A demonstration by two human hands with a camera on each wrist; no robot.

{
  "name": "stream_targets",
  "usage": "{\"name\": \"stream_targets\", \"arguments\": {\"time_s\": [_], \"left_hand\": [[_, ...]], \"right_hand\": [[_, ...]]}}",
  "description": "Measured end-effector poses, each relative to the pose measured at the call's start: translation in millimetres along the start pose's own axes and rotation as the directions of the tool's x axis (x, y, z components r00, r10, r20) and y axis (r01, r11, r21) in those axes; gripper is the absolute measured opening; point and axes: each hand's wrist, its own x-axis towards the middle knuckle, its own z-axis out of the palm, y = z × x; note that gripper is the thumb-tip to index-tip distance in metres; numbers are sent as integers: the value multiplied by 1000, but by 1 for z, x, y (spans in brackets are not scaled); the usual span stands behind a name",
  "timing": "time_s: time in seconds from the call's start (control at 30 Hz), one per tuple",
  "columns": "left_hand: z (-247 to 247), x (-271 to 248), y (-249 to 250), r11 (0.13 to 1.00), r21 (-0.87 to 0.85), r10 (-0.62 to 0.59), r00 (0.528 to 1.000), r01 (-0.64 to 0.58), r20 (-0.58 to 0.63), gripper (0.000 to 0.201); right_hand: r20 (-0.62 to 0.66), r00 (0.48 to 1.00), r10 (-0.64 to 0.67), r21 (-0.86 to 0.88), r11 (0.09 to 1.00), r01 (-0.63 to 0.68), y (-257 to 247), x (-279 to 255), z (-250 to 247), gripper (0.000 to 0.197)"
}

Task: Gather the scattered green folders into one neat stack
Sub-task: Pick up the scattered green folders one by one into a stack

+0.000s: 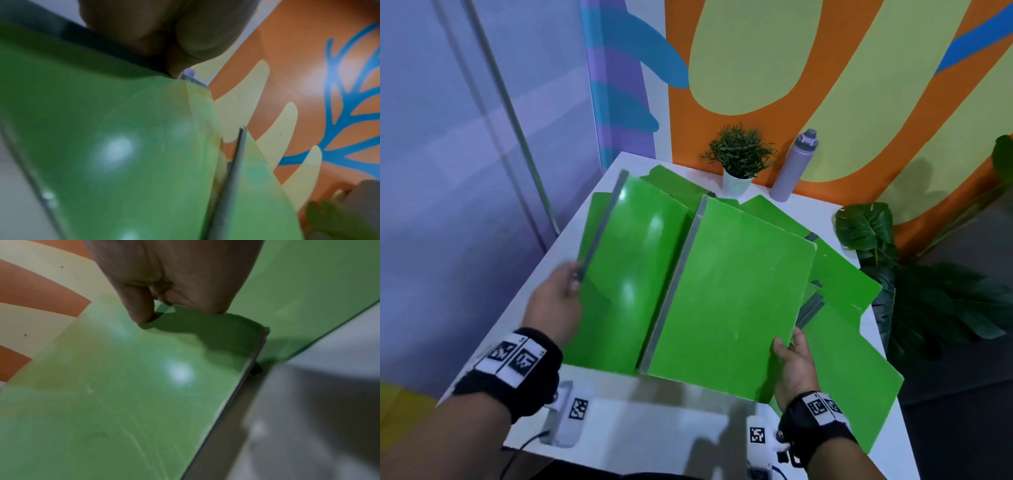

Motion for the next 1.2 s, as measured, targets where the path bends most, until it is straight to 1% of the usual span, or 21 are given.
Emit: {"name": "stream_targets", "arguments": {"time_s": [0.07, 0.13, 0.2, 0.3, 0.37, 0.4, 0.47, 0.5, 0.53, 0.57, 0.63, 0.67, 0.7, 0.73, 0.77, 0.83, 0.9, 1.03, 1.1, 1.13, 1.2], "left_hand": [[19, -13, -3, 995, -51, -80, 979, 91, 187, 32], [35, -28, -2, 982, -98, -116, 928, 160, 353, 27], [47, -40, 0, 979, -97, -113, 873, 179, 475, 23], [60, -51, 10, 981, -94, -95, 837, 172, 539, 18], [65, -53, 16, 987, -49, -96, 812, 151, 576, 26], [66, -52, 19, 988, -21, -110, 807, 150, 580, 32], [63, -49, 21, 984, -17, -141, 824, 179, 548, 39], [61, -46, 21, 980, -33, -148, 835, 195, 530, 41], [57, -43, 21, 977, -49, -153, 847, 207, 510, 41], [54, -39, 20, 974, -63, -162, 862, 218, 480, 40], [46, -30, 15, 972, -83, -173, 908, 220, 381, 38], [42, -25, 12, 972, -92, -176, 928, 217, 329, 37], [38, -20, 9, 969, -103, -187, 938, 225, 292, 36], [35, -16, 6, 965, -117, -198, 943, 236, 269, 36], [32, -13, 3, 961, -124, -211, 943, 248, 256, 36], [29, -10, -1, 956, -121, -233, 941, 268, 243, 34], [28, -10, -4, 953, -115, -247, 938, 281, 244, 30], [27, -13, -10, 948, -119, -258, 934, 294, 248, 32], [27, -14, -11, 943, -122, -272, 929, 309, 251, 32], [27, -14, -11, 942, -119, -277, 927, 314, 252, 32], [26, -13, -11, 942, -114, -280, 927, 316, 249, 34]], "right_hand": [[36, 999, 9, -21, 1000, -8, 6, 0, 6, 67], [65, 997, 31, -39, 999, -28, 12, -1, 8, 67], [55, 998, 25, -64, 998, -22, 17, -2, 8, 64], [16, 999, -36, -156, 987, 38, 22, -1, 10, 57], [44, 997, -71, -170, 982, 77, 23, -1, 14, 59], [66, 994, -89, -176, 979, 99, 22, -1, 16, 59], [129, 983, -133, -254, 954, 162, 22, 2, 18, 57], [167, 975, -144, -341, 920, 195, 24, 4, 17, 58], [189, 971, -144, -483, 848, 220, 29, 8, 14, 62], [203, 970, -134, -650, 723, 236, 34, 12, 11, 68], [172, 983, -63, -922, 342, 183, 50, 18, -3, 81], [144, 989, -37, -972, 183, 149, 58, 20, -8, 86], [125, 992, -18, -988, 85, 126, 63, 19, -12, 89], [110, 994, -17, -993, 42, 111, 66, 18, -15, 90], [92, 996, -21, -995, 28, 92, 68, 18, -16, 89], [60, 998, -35, -997, 41, 62, 68, 21, -16, 85], [74, 997, -28, -997, 36, 75, 62, 23, -15, 87], [173, 983, 52, -984, -39, 175, 55, 25, -11, 97], [223, 974, 45, -973, -50, 225, 53, 26, -10, 98], [249, 968, 26, -966, -60, 250, 52, 28, -11, 92], [266, 964, -12, -960, -99, 263, 46, 30, -15, 71]]}}
